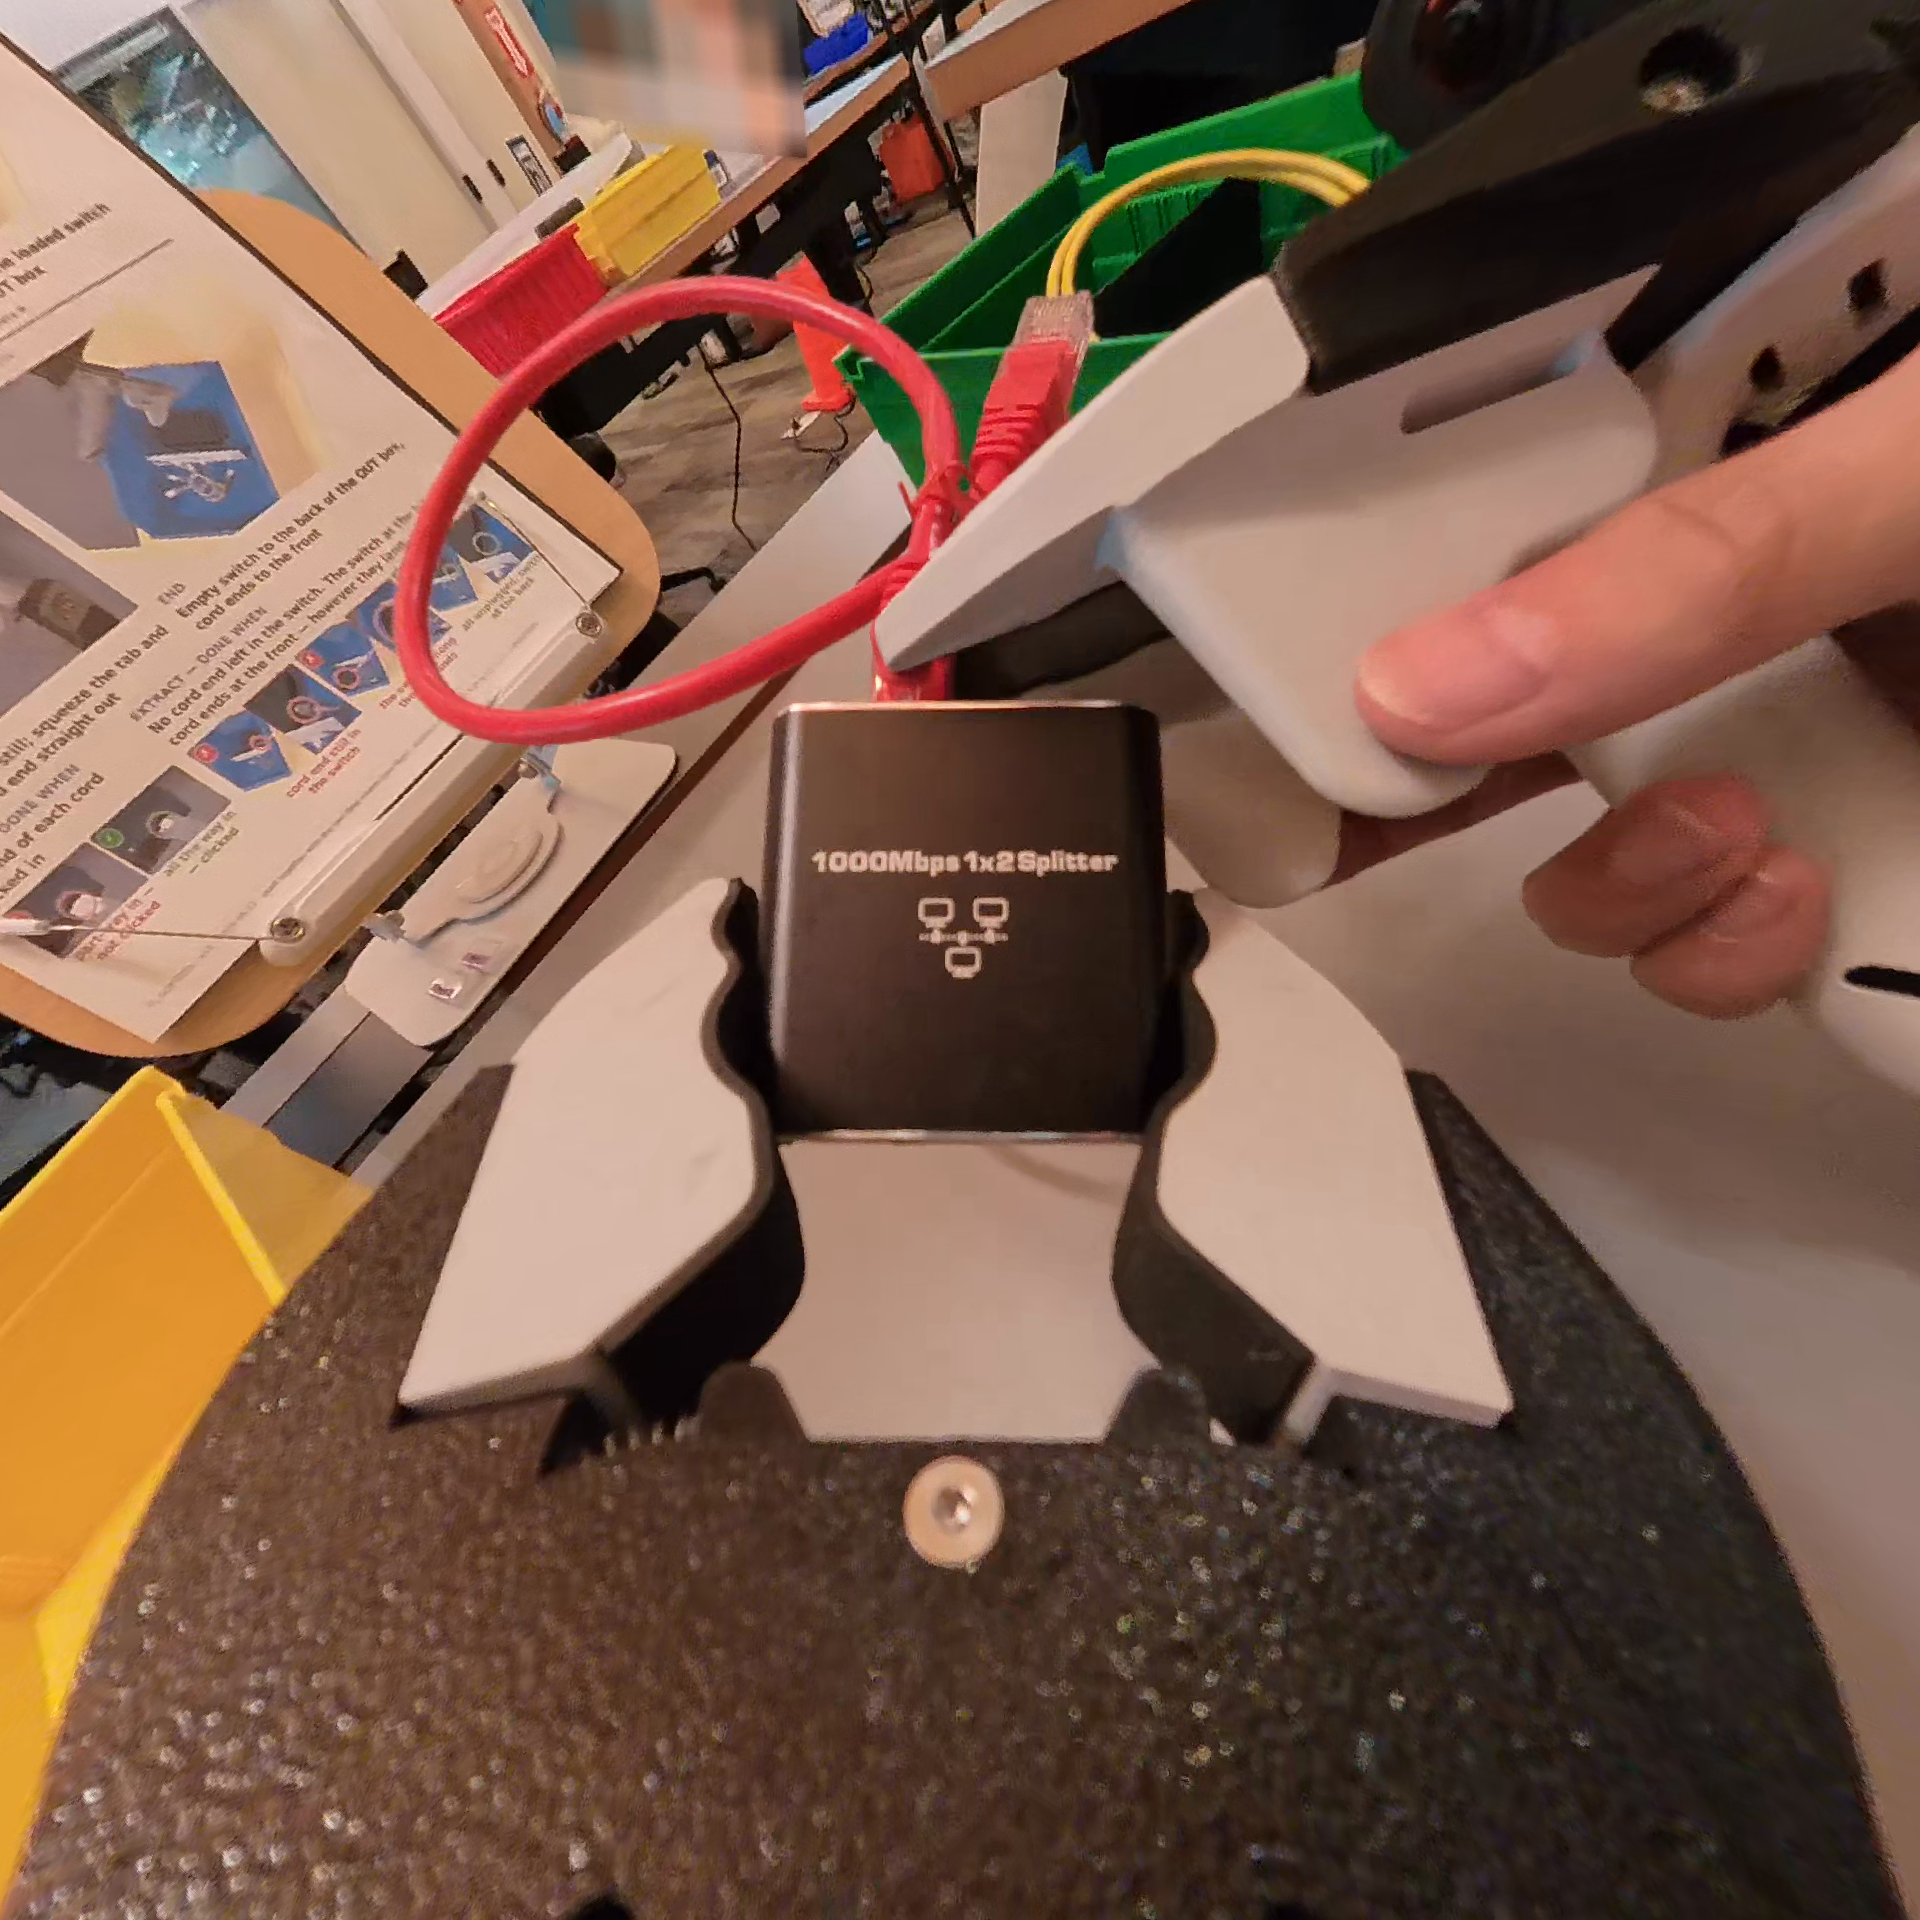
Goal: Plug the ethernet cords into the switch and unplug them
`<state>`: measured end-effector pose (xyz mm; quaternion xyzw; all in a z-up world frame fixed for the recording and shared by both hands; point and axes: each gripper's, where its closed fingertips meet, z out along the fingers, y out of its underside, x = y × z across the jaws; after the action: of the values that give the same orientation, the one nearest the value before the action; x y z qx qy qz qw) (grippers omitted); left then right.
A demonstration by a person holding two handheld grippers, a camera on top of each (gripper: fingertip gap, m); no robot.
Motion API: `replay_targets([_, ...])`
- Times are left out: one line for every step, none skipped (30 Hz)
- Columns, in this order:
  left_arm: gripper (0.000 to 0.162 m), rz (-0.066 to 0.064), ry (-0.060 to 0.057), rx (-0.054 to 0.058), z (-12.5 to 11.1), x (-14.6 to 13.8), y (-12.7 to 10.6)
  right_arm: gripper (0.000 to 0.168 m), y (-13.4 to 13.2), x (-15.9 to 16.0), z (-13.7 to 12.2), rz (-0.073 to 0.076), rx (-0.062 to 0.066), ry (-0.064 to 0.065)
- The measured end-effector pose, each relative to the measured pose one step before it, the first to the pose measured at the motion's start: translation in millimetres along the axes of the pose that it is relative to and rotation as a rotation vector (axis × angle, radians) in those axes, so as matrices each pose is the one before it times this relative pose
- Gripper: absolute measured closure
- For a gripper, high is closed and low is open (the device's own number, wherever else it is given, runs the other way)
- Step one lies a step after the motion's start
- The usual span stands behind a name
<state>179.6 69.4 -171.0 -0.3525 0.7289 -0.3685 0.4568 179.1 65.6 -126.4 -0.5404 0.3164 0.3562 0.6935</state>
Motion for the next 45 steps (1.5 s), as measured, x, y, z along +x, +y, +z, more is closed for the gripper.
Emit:
replay_targets([0.088, 0.0027, -0.0052, -0.0072, 1.36, 0.52, 1.34, 0.153, 0.12, 1.93, -0.53, -0.0072, 0.0072, 0.0144])
replay_targets([0.088, 0.0012, -0.0047, -0.0037, 1.21, 0.61, 0.72, 0.152, -0.19, 1.2, -0.75, -0.0008, 0.0073, 0.0085])
replay_targets([0.088, -0.003, -0.0012, -0.0024, 1.28, 0.99, 0.49, 0.152, -0.4, 1.51, -0.92, -0.0023, 0.003, 0.0106])
replay_targets([0.088, -0.0011, -0.0013, -0.0022, 1.3, 0.81, 0.6, 0.152, -0.03, 1.83, -0.63, -0.0075, -0.0014, 0.0146])
replay_targets([0.088, 0.0048, -0.0056, 0.0012, 1.28, 0.49, 0.4, 0.152, -0.17, 1.39, -0.6, -0.0062, -0.0008, 0.0096])
replay_targets([0.088, 0.0066, -0.0068, 0.0012, 1.1, 0.24, 0.56, 0.152, 0.02, 1.12, -0.49, -0.0023, -0.0011, 0.0055])
replay_targets([0.088, 0.0044, -0.0027, -0.0027, 1.22, 0.52, 1.11, 0.151, 0.3, 1.64, -0.49, 0.0028, -0.003, 0.0066])
replay_targets([0.088, 0.004, 0.0002, -0.0031, 1.23, 0.65, 1.29, 0.151, 0.31, 1.94, -0.57, 0.0053, -0.0016, 0.0051])
replay_targets([0.088, 0.0081, -0.0012, -0.0031, 1.04, 0.58, 1.27, 0.151, 0.66, 1.74, -0.57, 0.0087, -0.0017, 0.0015])
replay_targets([0.088, 0.0132, -0.0035, -0.0053, 0.99, 0.46, 1.69, 0.151, 0.84, 1.96, -0.55, 0.0133, -0.004, 0.0013])
replay_targets([0.088, 0.0133, -0.0037, -0.0056, 0.97, 0.56, 1.51, 0.151, 0.76, 2.0, -0.82, 0.0147, -0.0014, 0.0026])
replay_targets([0.088, 0.0091, -0.003, -0.0009, 0.88, 0.92, 0.46, 0.151, 0.49, 1.3, -0.71, 0.0084, 0.0027, -0.0002])
replay_targets([0.088, 0.0053, 0.0001, 0.0032, 0.78, 1.26, -0.35, 0.151, 1.17, 0.72, -0.6, 0.0027, -0.0003, -0.0006])
replay_targets([0.088, 0.003, 0.0021, 0.0013, 0.83, 1.11, 0.16, 0.151, 0.52, 0.85, -0.64, 0.0037, 0.0043, 0.0039])
replay_targets([0.088, 0.0042, 0.0018, 0.0029, 0.39, 0.84, 0.12, 0.151, 0.18, 0.58, -0.96, 0.0028, 0.0045, 0.0031])
replay_targets([0.088, 0.005, 0.0005, 0.0088, 0.07, 0.66, -0.63, 0.151, 0.04, -0.41, -0.79, 0.0026, 0.003, -0.0029])
replay_targets([0.088, 0.0022, 0.0011, 0.0114, -0.24, 0.56, -1.17, 0.151, -0.13, -0.88, -0.93, 0.0024, 0.0036, -0.0058])
replay_targets([0.088, 0.0006, 0.0033, 0.0122, -0.16, 0.7, -1.28, 0.151, -0.18, -0.84, -0.82, 0.0011, 0.0052, -0.0038])
replay_targets([0.088, 0.001, 0.002, 0.0186, -0.42, 0.6, -2.06, 0.152, -0.26, -1.54, -0.89, -0.0052, 0.007, -0.0089])
replay_targets([0.088, 0.0034, 0.0008, 0.0285, -0.98, 0.31, -3.11, 0.152, -0.11, -2.65, -0.96, -0.0075, 0.0039, -0.0181])
replay_targets([0.088, 0.0136, -0.0028, 0.0315, -1.43, 0.03, -3.44, 0.152, 0.26, -2.64, -0.92, 0.0132, -0.0045, -0.0207])
replay_targets([0.088, 0.0206, -0.0086, 0.033, -1.84, -0.45, -3.77, 0.153, 0.38, -3.13, -0.67, 0.0229, -0.005, -0.0274])
replay_targets([0.088, 0.0265, -0.0098, 0.0293, -1.93, -0.42, -3.78, 0.153, 0.64, -2.56, -0.88, 0.0208, -0.0066, -0.0253])
replay_targets([0.088, 0.0311, -0.0081, 0.0268, -1.84, -0.03, -3.83, 0.153, 0.56, -2.24, -1.1, 0.0178, -0.0033, -0.022])
replay_targets([0.088, 0.0298, -0.0068, 0.0287, -1.94, -0.1, -3.9, 0.153, 0.63, -2.56, -1.2, 0.0229, -0.0015, -0.0251])
replay_targets([0.088, 0.0236, -0.0062, 0.0308, -1.87, -0.03, -3.9, 0.153, 0.8, -1.88, -1.21, 0.025, -0.003, -0.0206])
replay_targets([0.088, 0.0173, -0.0086, 0.0329, -1.9, -0.61, -3.94, 0.153, 0.43, -1.42, -1.16, 0.0201, -0.0045, -0.0167])
replay_targets([0.088, 0.0104, -0.0127, 0.0321, -1.81, -1.19, -3.99, 0.153, -0.09, -1.25, -1.14, 0.019, -0.0025, -0.0138])
replay_targets([0.087, 0.0025, -0.0114, 0.027, -1.48, -1.2, -3.57, 0.153, -0.19, -1.88, -1.0, 0.0165, -0.0029, -0.0155])
replay_targets([0.087, 0.003, -0.0031, 0.0159, -0.84, -0.21, -2.3, 0.153, 0.51, -1.49, -0.63, 0.0078, -0.0066, -0.0068])
replay_targets([0.087, 0.0093, 0.0016, 0.0112, -0.68, 0.51, -1.79, 0.153, 0.42, -0.81, -0.58, 0.0019, -0.006, -0.0023])
replay_targets([0.087, 0.0139, 0.0015, 0.0131, -0.68, 0.75, -1.77, 0.153, 0.49, -1.03, -0.5, 0.0062, -0.0081, -0.0064])
replay_targets([0.087, 0.012, 0.0055, 0.0126, -0.67, 1.08, -1.45, 0.153, 0.32, -0.4, -0.57, 0.004, -0.0105, -0.0037])
replay_targets([0.087, 0.0008, 0.0144, 0.0105, -0.65, 1.75, -1.12, 0.153, 0.56, 0.39, -0.81, -0.0007, -0.0158, -0.0002])
replay_targets([0.087, -0.0135, 0.0177, 0.0151, -0.8, 1.56, -1.78, 0.153, 0.75, 0.38, -0.69, 0.0021, -0.0165, -0.0034])
replay_targets([0.087, -0.0234, 0.0161, 0.029, -1.04, 1.29, -3.85, 0.153, 0.69, -0.8, -0.08, 0.0118, -0.0095, -0.0164])
replay_targets([0.087, -0.0272, 0.0108, 0.0299, -0.86, 0.82, -4.3, 0.154, 0.26, -0.88, 0.08, 0.0184, 0.0008, -0.0168])
replay_targets([0.087, -0.0234, 0.0065, 0.0179, -0.36, 0.3, -2.55, 0.153, 0.07, -0.25, 0.28, 0.0109, 0.0036, -0.0112])
replay_targets([0.088, -0.0171, 0.0065, 0.0087, -0.12, 0.33, -0.93, 0.154, -0.06, 0.08, -0.02, 0.0044, 0.0023, -0.0099])
replay_targets([0.088, -0.0099, 0.0047, 0.0056, -0.21, 0.31, -0.18, 0.154, 0.29, 0.16, -0.14, 0.0024, 0.0, -0.0095])
replay_targets([0.088, -0.0062, 0.0003, 0.0039, -0.18, 0.24, 0.12, 0.154, 0.12, 0.41, -0.09, 0.0065, 0.0016, -0.0059])
replay_targets([0.088, -0.0056, -0.0033, 0.001, 0.2, -0.05, 0.39, 0.154, -0.26, 0.44, 0.0, 0.0019, 0.0044, -0.0025])
replay_targets([0.088, -0.004, -0.0067, -0.0049, 0.47, -0.47, 1.01, 0.154, -0.75, 0.3, -0.07, -0.0056, 0.0054, -0.001])
replay_targets([0.088, -0.0028, -0.0107, -0.0094, 0.94, -0.83, 1.52, 0.154, -1.33, 0.25, -0.29, -0.0049, 0.0072, 0.0002])
replay_targets([0.088, -0.0068, -0.0076, -0.0058, 0.91, -0.39, 0.94, 0.154, -0.9, 0.13, -0.27, -0.0086, 0.0011, 0.0027])
